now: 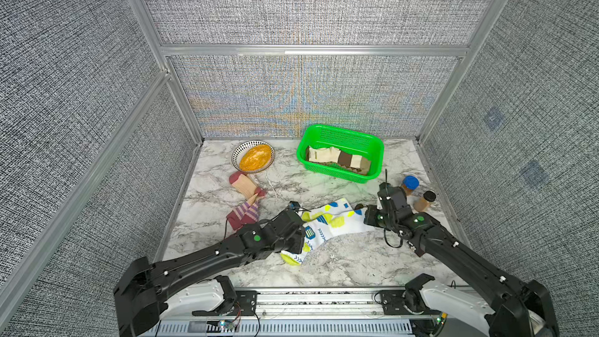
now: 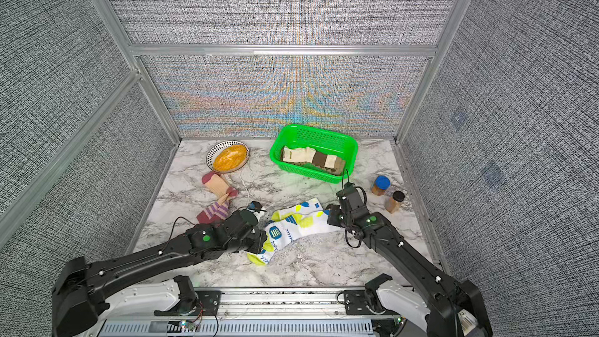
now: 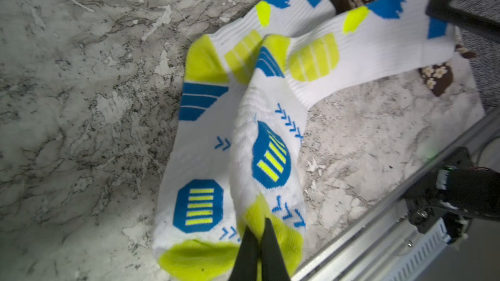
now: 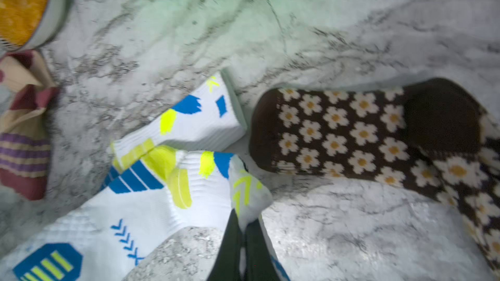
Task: Place the socks together as a pair
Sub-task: Flatten out the sock.
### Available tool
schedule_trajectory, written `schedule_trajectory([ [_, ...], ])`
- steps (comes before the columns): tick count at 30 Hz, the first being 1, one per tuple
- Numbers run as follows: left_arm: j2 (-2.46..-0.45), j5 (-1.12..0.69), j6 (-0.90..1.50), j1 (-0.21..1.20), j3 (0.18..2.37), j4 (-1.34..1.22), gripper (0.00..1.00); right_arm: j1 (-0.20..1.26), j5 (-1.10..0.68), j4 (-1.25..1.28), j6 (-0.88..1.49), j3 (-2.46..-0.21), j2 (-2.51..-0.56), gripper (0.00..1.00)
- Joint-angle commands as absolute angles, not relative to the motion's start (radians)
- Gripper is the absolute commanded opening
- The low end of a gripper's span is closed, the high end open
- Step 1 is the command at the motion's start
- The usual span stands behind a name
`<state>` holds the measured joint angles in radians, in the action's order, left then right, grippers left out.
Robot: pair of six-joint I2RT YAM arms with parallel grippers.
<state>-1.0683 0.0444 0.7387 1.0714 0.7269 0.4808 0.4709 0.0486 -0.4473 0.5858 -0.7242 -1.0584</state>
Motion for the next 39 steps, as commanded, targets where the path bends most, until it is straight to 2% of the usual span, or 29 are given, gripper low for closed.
schedule_trajectory([
  [1,-0.972,0.108,0.845,1.124,0.696,0.556,0.01,0.476,0.035,-0.486,0.486,-0.793,-1.108,0.0],
  [8,-0.81,0.238,0.959,1.231,0.622,0.577,0.01,0.487,0.001,-0.493,0.381,-1.026,-1.278,0.0],
  [13,-0.802,0.284,0.976,1.253,0.609,0.594,0.01,0.481,-0.005,-0.504,0.331,-1.121,-1.387,0.0],
  [30,-0.963,0.352,1.028,1.255,0.465,0.471,0.01,0.39,-0.162,-0.256,0.289,-1.041,-1.699,0.0],
  [31,-0.973,0.352,1.039,1.255,0.45,0.455,0.01,0.384,-0.166,-0.24,0.29,-1.032,-1.713,0.01],
  [32,-0.978,0.347,1.043,1.255,0.44,0.437,0.02,0.38,-0.178,-0.22,0.289,-1.021,-1.727,0.09],
  [33,-0.977,0.337,1.046,1.255,0.432,0.424,0.03,0.377,-0.19,-0.213,0.288,-1.016,-1.737,0.17],
  [34,-0.972,0.323,1.049,1.256,0.424,0.409,0.09,0.375,-0.193,-0.209,0.289,-1.014,-1.748,0.28],
  [35,-0.961,0.316,1.056,1.256,0.417,0.402,0.23,0.373,-0.186,-0.202,0.288,-1.007,-1.752,0.37],
  [37,-0.939,0.306,1.074,1.26,0.41,0.401,0.44,0.368,-0.185,-0.198,0.285,-0.996,-1.752,0.47],
  [39,-0.928,0.296,1.099,1.264,0.405,0.403,0.55,0.367,-0.185,-0.203,0.277,-0.992,-1.75,0.52],
])
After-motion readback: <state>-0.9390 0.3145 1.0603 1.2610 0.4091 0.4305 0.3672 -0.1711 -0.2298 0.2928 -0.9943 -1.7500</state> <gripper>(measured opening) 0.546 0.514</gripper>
